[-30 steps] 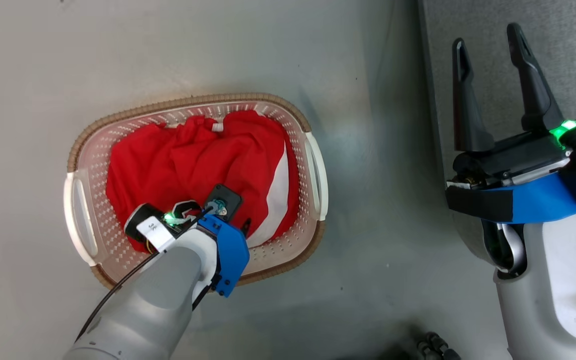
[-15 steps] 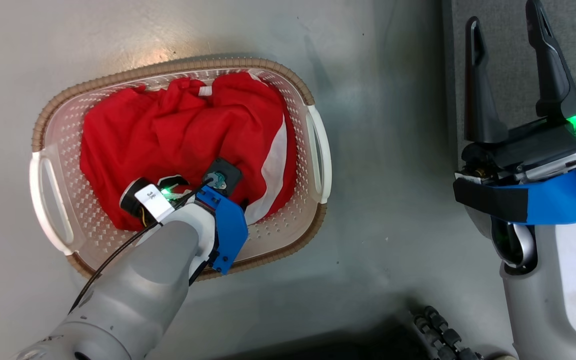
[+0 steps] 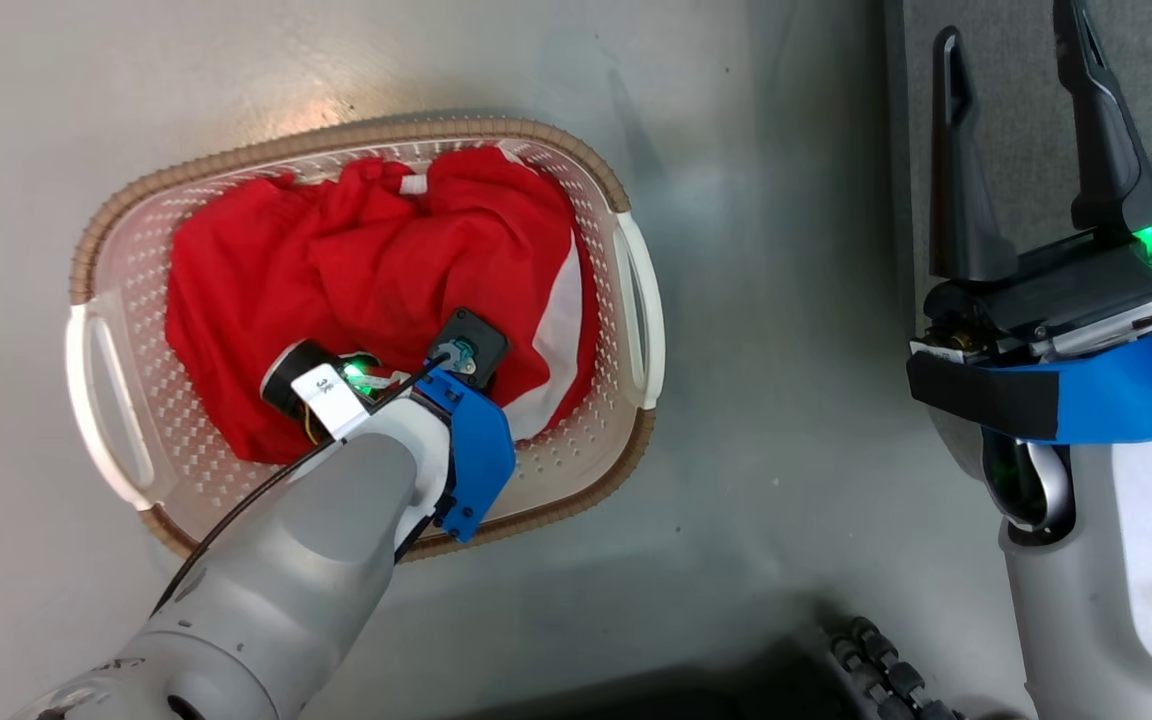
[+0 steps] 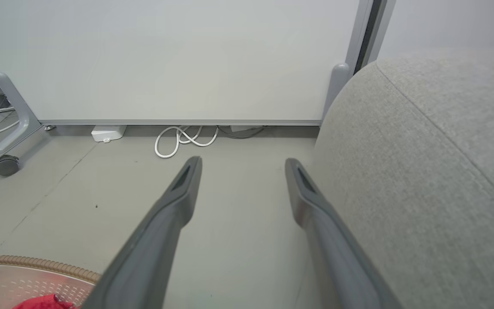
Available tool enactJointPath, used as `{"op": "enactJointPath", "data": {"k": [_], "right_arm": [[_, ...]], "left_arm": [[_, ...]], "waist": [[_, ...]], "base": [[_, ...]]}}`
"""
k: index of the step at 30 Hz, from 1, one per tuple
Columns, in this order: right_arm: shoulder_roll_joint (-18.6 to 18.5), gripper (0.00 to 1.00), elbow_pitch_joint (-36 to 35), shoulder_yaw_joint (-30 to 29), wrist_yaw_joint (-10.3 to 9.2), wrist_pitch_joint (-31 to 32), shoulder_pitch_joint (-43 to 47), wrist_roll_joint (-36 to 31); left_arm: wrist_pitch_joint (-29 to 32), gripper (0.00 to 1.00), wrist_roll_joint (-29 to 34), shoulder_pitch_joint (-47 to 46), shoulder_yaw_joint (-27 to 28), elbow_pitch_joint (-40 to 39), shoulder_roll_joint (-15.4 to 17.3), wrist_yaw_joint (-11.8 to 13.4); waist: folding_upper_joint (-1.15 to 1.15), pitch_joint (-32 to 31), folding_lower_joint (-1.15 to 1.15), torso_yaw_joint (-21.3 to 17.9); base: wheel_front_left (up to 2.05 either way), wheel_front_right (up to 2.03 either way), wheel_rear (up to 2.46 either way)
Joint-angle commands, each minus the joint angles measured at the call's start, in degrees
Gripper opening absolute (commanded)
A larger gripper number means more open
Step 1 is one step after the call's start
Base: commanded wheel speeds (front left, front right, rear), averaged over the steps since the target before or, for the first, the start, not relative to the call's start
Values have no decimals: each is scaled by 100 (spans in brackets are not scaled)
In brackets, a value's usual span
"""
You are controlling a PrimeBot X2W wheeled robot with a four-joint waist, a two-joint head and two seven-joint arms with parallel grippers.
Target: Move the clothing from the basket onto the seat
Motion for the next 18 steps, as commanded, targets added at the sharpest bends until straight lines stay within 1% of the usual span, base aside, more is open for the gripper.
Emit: {"op": "enactJointPath", "data": {"k": [1, 8, 18], "right_arm": [[-17, 100, 27, 0, 7, -20, -84, 19], [-92, 100, 113, 17, 7, -20, 18, 27], [-173, 100, 362, 48, 6, -20, 326, 58]], "left_arm": [[-108, 0, -61, 39, -20, -39, -11, -2], [-507, 0, -213, 225, -37, -174, -93, -2], [-1454, 0, -640, 608, -44, -350, -180, -2]], "waist": [[0, -122, 0, 70], [0, -551, 0, 246], [0, -1635, 0, 513]], "base": [[0, 0, 0], [0, 0, 0], [0, 0, 0]]}}
